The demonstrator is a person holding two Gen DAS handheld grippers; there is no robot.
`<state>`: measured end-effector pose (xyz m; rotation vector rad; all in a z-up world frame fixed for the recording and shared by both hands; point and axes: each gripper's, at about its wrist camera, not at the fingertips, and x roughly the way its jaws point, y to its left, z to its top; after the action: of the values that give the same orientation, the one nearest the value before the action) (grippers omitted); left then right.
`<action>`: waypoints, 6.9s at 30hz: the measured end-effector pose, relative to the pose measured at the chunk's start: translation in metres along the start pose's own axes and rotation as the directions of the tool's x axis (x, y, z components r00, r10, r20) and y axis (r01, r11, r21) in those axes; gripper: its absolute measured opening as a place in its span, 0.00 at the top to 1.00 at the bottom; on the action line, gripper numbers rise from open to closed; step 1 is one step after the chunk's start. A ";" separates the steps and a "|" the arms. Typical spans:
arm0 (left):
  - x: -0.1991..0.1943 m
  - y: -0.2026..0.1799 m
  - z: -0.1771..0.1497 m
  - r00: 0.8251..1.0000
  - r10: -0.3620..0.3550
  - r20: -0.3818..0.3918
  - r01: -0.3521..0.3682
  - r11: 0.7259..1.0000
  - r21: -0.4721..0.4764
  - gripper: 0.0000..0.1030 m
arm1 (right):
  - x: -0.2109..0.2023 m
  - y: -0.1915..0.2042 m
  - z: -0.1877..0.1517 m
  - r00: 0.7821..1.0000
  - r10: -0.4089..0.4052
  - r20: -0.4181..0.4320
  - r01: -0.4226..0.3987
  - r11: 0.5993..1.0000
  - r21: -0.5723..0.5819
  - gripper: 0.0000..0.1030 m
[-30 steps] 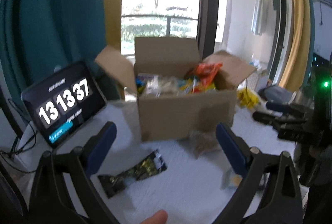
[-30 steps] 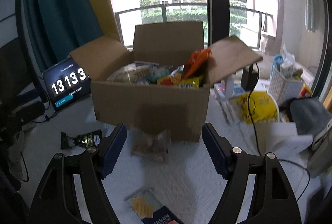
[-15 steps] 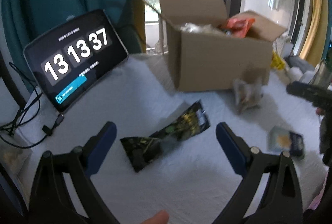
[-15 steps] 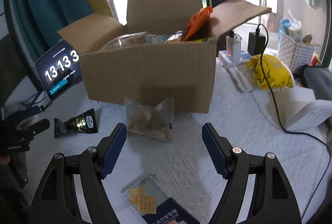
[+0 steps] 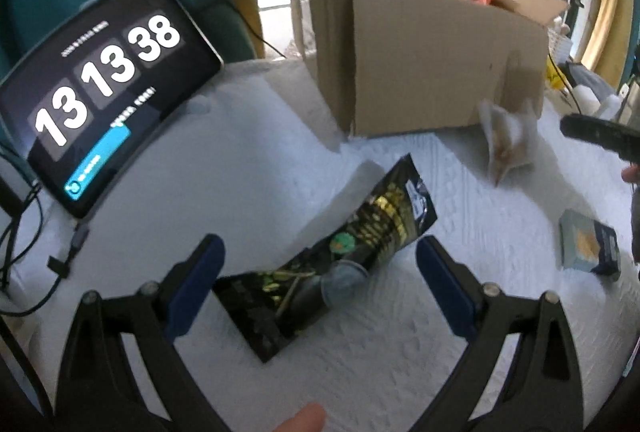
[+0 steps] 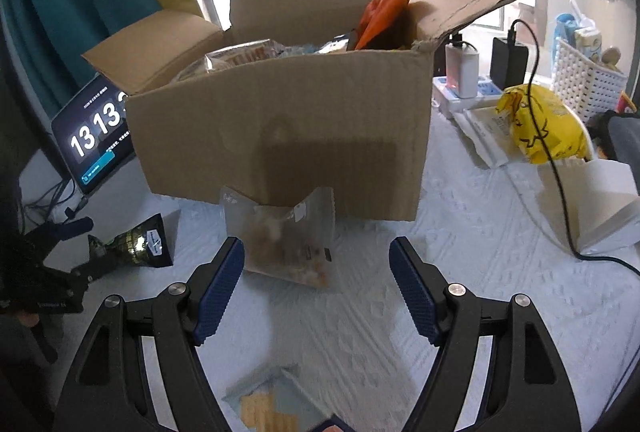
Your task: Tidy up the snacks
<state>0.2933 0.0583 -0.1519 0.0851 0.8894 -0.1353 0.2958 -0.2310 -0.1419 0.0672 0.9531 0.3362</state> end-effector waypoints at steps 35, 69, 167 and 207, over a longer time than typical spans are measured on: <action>-0.006 -0.023 -0.026 0.993 -0.102 -0.058 0.102 0.995 0.003 0.65 | 0.027 0.015 -0.010 0.997 0.062 -0.053 -0.063 0.998 -0.019 0.58; -0.092 -0.061 0.008 0.983 -0.137 0.120 0.135 0.991 0.020 0.65 | -0.068 -0.015 -0.009 0.992 0.084 0.089 -0.081 0.996 -0.040 0.80; -0.101 -0.004 0.170 0.891 -0.088 0.444 0.149 0.984 -0.102 0.53 | -0.023 0.026 0.204 0.957 0.023 0.290 0.047 0.972 -0.231 0.19; -0.075 -0.099 0.029 0.957 -0.187 0.224 0.186 0.982 0.026 0.34 | -0.069 0.022 -0.048 0.997 0.076 0.029 -0.065 0.956 -0.288 0.19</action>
<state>0.2542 -0.0372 -0.0770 -0.0107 0.6688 -0.3175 0.2145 -0.2361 -0.1114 -0.1573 0.8557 0.5344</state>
